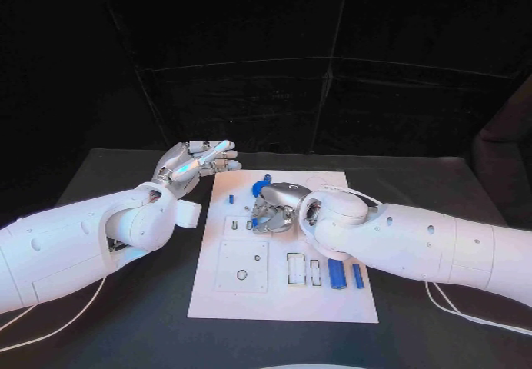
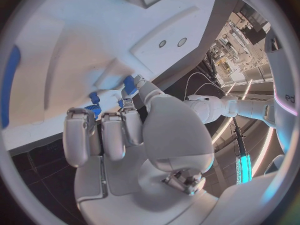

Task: Assemble the parts on the task board

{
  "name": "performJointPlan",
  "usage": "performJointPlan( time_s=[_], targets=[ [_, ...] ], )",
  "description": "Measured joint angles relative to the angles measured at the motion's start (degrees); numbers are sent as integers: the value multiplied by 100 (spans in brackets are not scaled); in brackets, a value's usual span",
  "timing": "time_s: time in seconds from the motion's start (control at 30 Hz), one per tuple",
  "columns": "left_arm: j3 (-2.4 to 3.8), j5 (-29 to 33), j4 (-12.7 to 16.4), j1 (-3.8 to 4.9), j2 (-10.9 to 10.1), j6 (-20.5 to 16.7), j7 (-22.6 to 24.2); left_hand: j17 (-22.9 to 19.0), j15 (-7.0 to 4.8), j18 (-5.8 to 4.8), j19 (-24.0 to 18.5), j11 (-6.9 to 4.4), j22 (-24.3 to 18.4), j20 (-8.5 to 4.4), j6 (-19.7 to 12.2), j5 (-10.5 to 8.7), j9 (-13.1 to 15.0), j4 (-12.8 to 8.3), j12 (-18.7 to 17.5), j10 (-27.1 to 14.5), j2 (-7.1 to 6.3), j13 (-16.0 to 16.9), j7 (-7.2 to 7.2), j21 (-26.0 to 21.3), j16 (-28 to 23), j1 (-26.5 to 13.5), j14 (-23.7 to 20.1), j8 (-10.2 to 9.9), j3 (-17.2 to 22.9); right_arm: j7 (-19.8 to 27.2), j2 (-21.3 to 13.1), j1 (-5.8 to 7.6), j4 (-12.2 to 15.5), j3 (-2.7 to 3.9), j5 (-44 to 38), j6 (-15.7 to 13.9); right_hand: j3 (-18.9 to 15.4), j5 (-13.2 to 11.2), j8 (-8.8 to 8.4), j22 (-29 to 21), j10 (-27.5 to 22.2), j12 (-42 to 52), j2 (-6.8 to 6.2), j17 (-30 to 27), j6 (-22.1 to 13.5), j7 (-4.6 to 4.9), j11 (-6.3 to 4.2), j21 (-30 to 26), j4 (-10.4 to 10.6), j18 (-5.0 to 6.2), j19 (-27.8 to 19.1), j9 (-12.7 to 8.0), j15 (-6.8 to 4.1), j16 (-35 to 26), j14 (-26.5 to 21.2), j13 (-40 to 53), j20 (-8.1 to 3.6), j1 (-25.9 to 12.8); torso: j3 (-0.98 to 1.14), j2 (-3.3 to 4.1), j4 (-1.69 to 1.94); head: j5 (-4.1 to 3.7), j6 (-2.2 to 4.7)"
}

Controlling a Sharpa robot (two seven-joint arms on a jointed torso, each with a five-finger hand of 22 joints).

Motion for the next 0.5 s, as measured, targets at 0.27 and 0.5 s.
performJointPlan(
  time_s=[0.27,0.5],
  targets=[
    [0,0,-1,0,-1,2,0,0,0,0,0,0,0,0,0,0,0,0,0,0,0,0,0,0,0,0,0,0,0,-68,-20,0,34,0,-130,4,35,103,-11,0,0,0,-44,-1,11,10,0,0,2,0,0,11,0,0,0,0,0,-43,1,0,-2,-1,6],
    [0,0,-3,0,0,3,0,0,0,0,0,0,1,0,0,0,0,0,0,0,0,0,0,0,0,0,0,0,0,-142,-3,-5,28,-6,-208,1,10,231,-77,0,-30,-69,-214,-1,-21,58,31,0,54,0,0,14,43,-29,-1,0,0,-214,0,-1,-2,-14,8]
  ],
)
